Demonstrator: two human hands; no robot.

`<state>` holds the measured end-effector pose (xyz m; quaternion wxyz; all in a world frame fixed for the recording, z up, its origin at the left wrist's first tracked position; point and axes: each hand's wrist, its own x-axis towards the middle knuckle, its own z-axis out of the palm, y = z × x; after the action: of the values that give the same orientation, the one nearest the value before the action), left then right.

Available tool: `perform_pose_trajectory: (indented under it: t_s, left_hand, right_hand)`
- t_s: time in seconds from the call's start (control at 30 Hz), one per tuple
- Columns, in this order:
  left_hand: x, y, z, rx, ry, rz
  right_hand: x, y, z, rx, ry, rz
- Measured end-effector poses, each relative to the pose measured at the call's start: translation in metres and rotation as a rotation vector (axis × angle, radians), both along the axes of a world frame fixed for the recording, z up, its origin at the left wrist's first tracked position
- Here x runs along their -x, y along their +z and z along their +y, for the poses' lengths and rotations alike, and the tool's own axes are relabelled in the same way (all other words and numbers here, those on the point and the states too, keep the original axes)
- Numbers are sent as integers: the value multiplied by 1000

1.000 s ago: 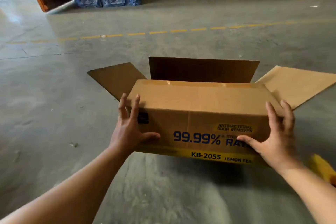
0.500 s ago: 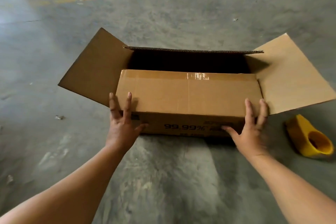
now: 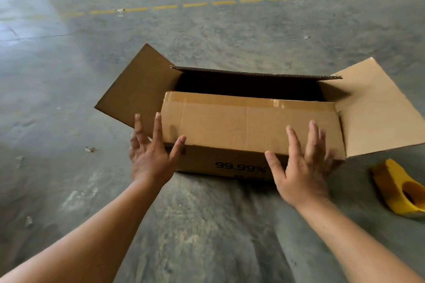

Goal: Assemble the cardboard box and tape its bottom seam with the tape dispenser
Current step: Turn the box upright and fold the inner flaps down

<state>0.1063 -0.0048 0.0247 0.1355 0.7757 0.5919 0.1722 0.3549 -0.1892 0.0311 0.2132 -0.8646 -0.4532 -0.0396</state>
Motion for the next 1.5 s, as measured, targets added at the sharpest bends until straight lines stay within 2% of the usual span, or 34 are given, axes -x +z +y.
perform_pose_trajectory:
  t_s: [0.13,0.2,0.33,0.4,0.53,0.63,0.77,0.9,1.13,1.23,1.4,1.5]
  left_hand:
    - [8,24,13,-37,41,-151]
    - [10,37,20,-84,82,-295]
    - [12,72,43,-148,250,-565]
    - [18,85,58,-147,280,-584]
    - [33,98,71,-63,196,-525]
    - [38,106,76,29,98,-505]
    - [37,116,89,189,-7,-548]
    - [26,133,84,256,-81,-555]
    - [10,138,76,394,-106,-626]
    - [2,145,80,372,-98,-519]
    - [-13,144,77,189,-174,59]
    - [-16,142,78,163,-179,117]
  right_hand:
    - [8,36,68,86,310,13]
    - [13,46,102,148,427,-20]
    - [22,63,160,292,476,-85]
    - [24,66,178,375,459,-97]
    - [31,65,194,479,416,-60]
    - [38,73,187,432,434,-67]
    - [45,104,167,281,477,-180]
    - [56,127,141,154,589,-226]
    - [78,128,98,82,754,-267]
    - [84,129,88,85,762,-288]
    - [90,142,81,166,752,-211]
    - [82,156,91,135,716,-4]
